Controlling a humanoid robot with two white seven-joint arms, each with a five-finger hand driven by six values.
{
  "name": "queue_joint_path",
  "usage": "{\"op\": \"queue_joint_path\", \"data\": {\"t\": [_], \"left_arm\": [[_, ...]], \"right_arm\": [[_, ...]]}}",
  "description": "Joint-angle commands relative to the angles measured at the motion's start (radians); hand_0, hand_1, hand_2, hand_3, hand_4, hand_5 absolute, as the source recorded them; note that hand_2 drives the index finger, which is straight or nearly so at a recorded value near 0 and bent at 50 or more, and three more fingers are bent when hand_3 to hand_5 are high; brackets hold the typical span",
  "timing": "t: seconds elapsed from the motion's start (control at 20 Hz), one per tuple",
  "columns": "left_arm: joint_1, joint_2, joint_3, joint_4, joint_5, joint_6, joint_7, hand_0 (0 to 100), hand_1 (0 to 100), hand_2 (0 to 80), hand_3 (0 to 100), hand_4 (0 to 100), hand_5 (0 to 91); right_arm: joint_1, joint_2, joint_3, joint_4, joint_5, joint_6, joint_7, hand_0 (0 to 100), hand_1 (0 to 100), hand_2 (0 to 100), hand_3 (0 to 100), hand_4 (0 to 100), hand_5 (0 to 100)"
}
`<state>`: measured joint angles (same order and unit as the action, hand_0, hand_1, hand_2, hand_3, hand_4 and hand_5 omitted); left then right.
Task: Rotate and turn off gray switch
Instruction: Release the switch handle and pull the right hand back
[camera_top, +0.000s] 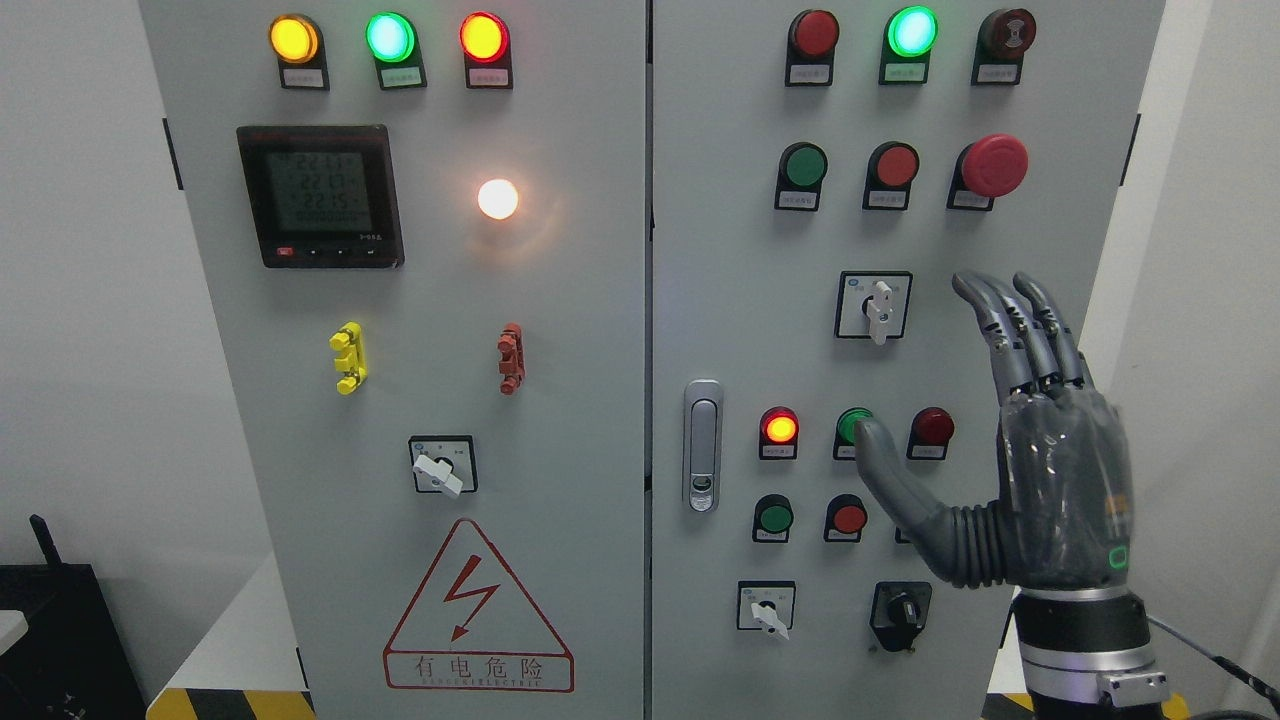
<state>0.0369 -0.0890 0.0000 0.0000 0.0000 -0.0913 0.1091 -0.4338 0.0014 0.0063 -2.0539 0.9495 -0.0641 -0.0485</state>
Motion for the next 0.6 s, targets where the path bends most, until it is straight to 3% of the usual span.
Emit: {"op": "queue_joint_path", "data": {"t": [0.0,0.55], "left_arm": [[0.0,0.0,0.032,0.023,-0.008,0.001,0.001,12,39,0.0,0,0,0.0],[0.0,0.0,0.032,0.023,-0.008,0.001,0.001,12,39,0.0,0,0,0.0]], "right_arm": [[0.009,-0.034,0.0,-0.015,0.0,0.0,-0.001,24,33,0,0,0,0],[0.013,-0.04,-0.019,-0.015,0.0,0.0,-0.004,25,34,0,0,0,0]]}}
